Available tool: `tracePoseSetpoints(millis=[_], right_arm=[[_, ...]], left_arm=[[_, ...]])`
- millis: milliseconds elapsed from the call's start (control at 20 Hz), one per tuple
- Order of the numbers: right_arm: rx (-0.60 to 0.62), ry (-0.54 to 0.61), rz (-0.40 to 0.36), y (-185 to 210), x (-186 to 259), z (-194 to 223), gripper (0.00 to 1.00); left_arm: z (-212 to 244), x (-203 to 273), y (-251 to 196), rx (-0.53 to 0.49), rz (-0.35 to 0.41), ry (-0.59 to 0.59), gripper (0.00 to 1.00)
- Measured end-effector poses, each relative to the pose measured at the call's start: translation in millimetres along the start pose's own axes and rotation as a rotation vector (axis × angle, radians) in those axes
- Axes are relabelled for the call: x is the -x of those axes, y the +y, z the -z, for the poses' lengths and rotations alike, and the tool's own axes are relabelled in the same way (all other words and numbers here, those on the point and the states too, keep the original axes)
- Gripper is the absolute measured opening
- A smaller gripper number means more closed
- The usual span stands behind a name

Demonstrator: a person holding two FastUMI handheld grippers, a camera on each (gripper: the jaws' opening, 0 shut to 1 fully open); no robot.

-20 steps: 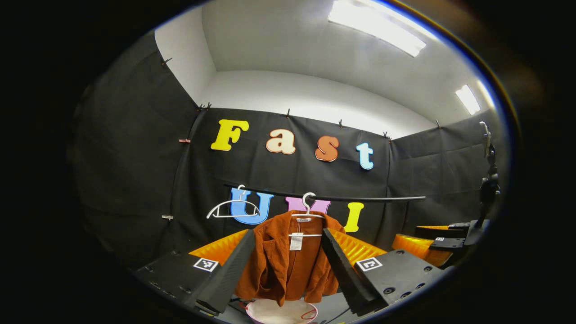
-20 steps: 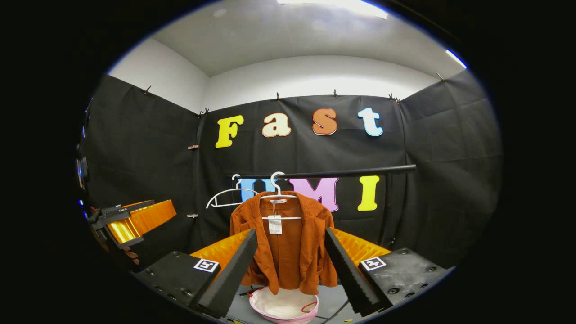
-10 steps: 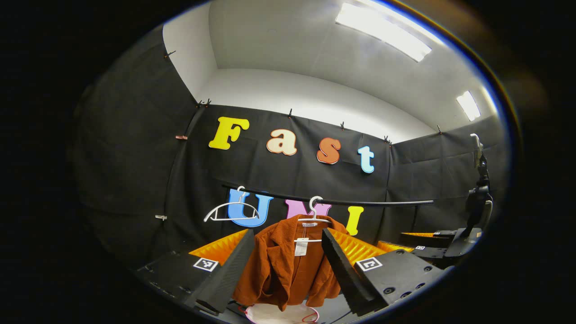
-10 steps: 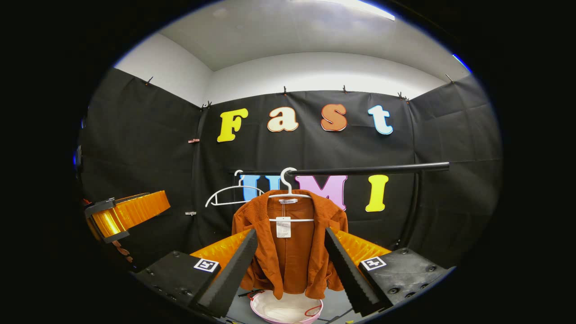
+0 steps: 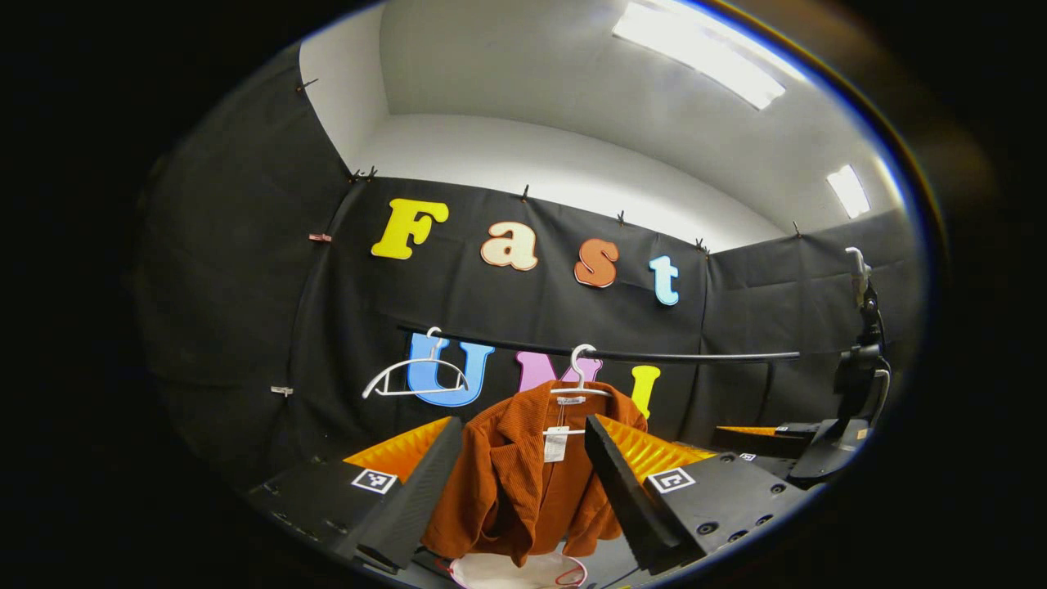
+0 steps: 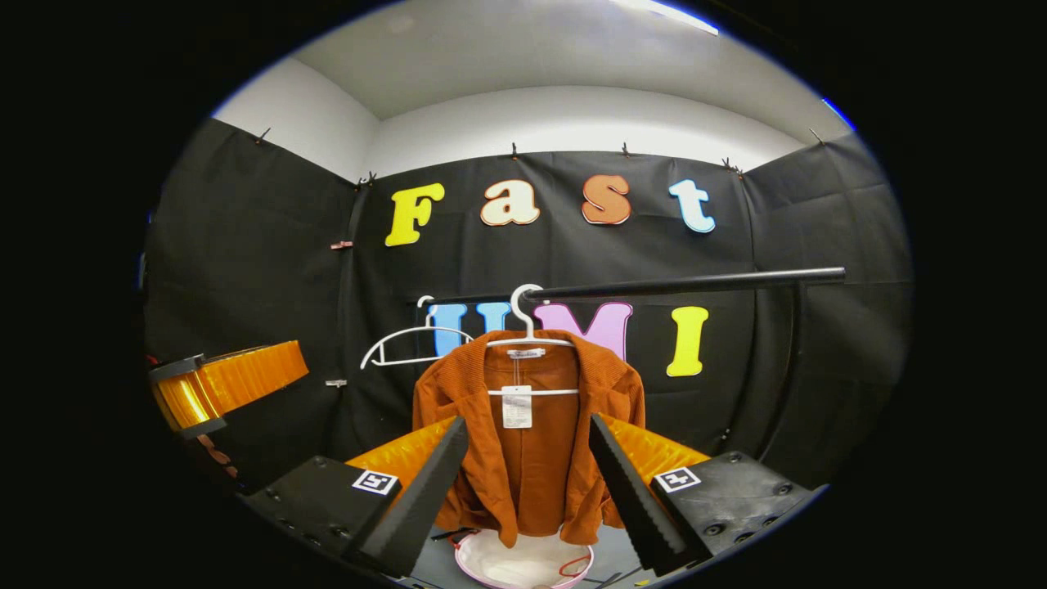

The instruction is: Grasp the clothes on the hanger with both hands and then place them into the laundry hamper below.

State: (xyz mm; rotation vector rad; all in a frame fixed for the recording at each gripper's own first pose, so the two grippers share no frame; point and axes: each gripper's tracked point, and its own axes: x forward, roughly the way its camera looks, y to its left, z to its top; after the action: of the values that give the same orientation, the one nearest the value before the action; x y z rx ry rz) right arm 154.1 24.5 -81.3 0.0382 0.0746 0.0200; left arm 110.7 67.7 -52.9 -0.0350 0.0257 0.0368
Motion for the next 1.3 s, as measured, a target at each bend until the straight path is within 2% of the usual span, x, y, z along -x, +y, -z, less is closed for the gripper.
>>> tracePoseSetpoints(millis=[100, 250, 400, 450, 600, 700, 800, 900, 950, 1100, 1200, 1300], right_arm=[[-0.018, -0.017, 0.0, -8.6, -20.0, 3.5, 0.98], [-0.066, -0.082, -0.038, -19.8, -53.2, -4.2, 0.99], [-0.06, -0.137, -0.058, -36.3, -85.5, -1.4, 0.98], [-0.06, -0.153, -0.045, -44.6, -93.6, 1.2, 1.0], [-0.038, -0.185, 0.029, -72.6, -112.9, 19.8, 0.98], [-0.006, -0.168, 0.071, -87.8, -125.4, 39.6, 0.98], [0.004, -0.138, 0.075, -91.4, -140.2, 56.2, 1.0], [0.007, -0.102, 0.069, -94.7, -159.4, 71.9, 0.94], [0.009, -0.088, 0.067, -98.1, -169.5, 79.7, 0.97], [-0.015, -0.054, 0.077, -119.8, -200.1, 101.1, 0.98], [-0.079, -0.013, 0.027, -122.0, -216.3, 119.4, 0.98], [-0.14, 0.018, -0.055, -113.3, -224.2, 131.2, 0.98]], left_arm=[[13.4, -21.9, -3.9, -0.006, 0.003, 0.018, 0.95], [32.7, -64.8, -2.6, -0.004, -0.048, 0.016, 0.95], [55.6, -106.7, -10.8, 0.018, -0.071, 0.023, 0.95], [66.0, -118.0, -12.4, 0.016, -0.08, 0.034, 0.95], [92.7, -147.4, -21.1, 0.015, -0.083, 0.044, 0.95], [114.1, -164.6, -22.3, 0.009, -0.087, 0.066, 0.95], [131.3, -180.5, -18.8, -0.005, -0.103, 0.089, 0.95], [148.7, -193.9, -16.1, 0.001, -0.111, 0.115, 0.95], [156.8, -198.4, -12.9, 0.001, -0.122, 0.129, 0.95], [171.7, -203.8, 10.6, -0.01, -0.201, 0.149, 0.94], [175.0, -202.4, 20.1, 0.023, -0.211, 0.144, 0.93], [191.8, -203.0, 25.3, 0.074, -0.187, 0.181, 0.92]])
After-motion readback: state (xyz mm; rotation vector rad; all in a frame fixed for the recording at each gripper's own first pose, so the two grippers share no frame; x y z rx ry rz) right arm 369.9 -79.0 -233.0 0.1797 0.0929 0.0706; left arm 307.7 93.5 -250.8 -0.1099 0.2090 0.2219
